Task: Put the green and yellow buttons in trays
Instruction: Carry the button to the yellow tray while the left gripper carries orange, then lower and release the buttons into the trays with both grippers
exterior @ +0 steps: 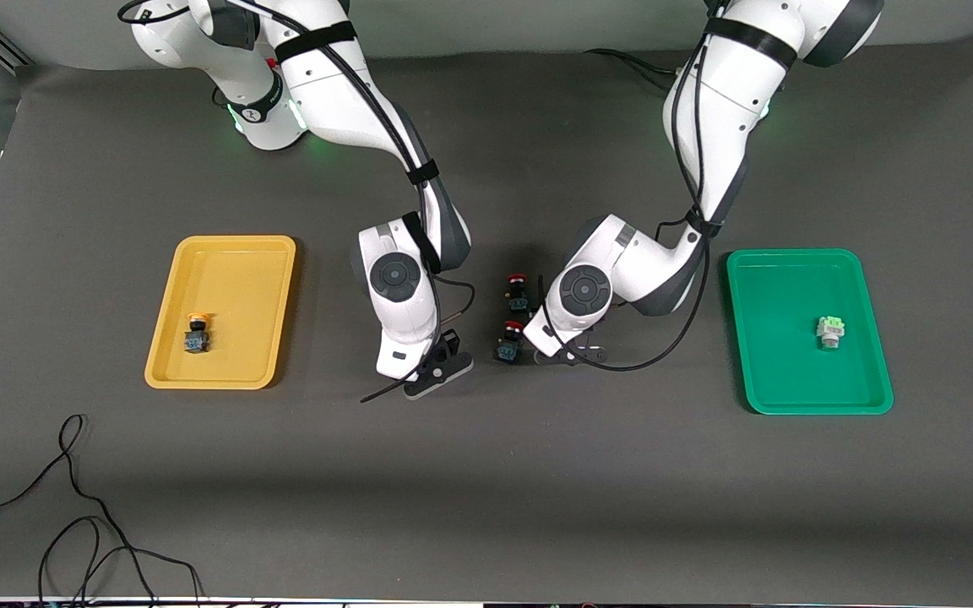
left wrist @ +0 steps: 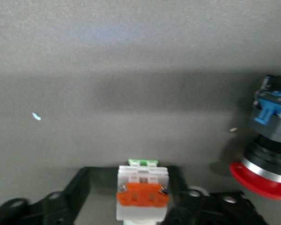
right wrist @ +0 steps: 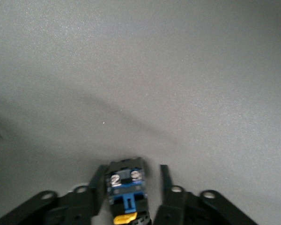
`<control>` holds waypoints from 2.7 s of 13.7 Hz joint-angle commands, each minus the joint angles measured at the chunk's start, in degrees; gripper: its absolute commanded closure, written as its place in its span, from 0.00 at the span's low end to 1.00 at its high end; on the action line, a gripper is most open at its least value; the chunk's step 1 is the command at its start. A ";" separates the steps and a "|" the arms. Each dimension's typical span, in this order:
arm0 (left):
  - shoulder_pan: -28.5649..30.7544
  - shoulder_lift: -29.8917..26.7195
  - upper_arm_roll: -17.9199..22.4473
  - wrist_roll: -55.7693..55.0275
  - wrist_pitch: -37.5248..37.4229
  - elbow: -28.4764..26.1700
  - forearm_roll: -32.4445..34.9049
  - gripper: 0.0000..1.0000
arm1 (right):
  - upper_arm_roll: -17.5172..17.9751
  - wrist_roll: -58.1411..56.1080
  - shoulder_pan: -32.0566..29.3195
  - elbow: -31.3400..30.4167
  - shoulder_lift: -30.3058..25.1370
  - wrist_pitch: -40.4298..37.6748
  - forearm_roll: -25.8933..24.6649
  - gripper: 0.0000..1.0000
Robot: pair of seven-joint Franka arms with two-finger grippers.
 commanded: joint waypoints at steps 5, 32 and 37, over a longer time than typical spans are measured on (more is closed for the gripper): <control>-0.12 -3.50 0.89 -5.29 -2.65 -1.20 2.29 1.00 | -2.07 1.23 -0.57 0.81 -6.50 -8.85 0.05 0.74; 39.43 -20.74 1.25 53.77 13.83 -31.96 6.95 1.00 | -27.04 -21.17 -1.88 -27.84 -11.37 -14.87 14.79 0.75; 40.05 -23.35 1.07 53.16 10.53 -31.17 6.86 0.00 | -26.34 -22.50 -2.76 -27.32 -9.86 -14.95 16.75 0.13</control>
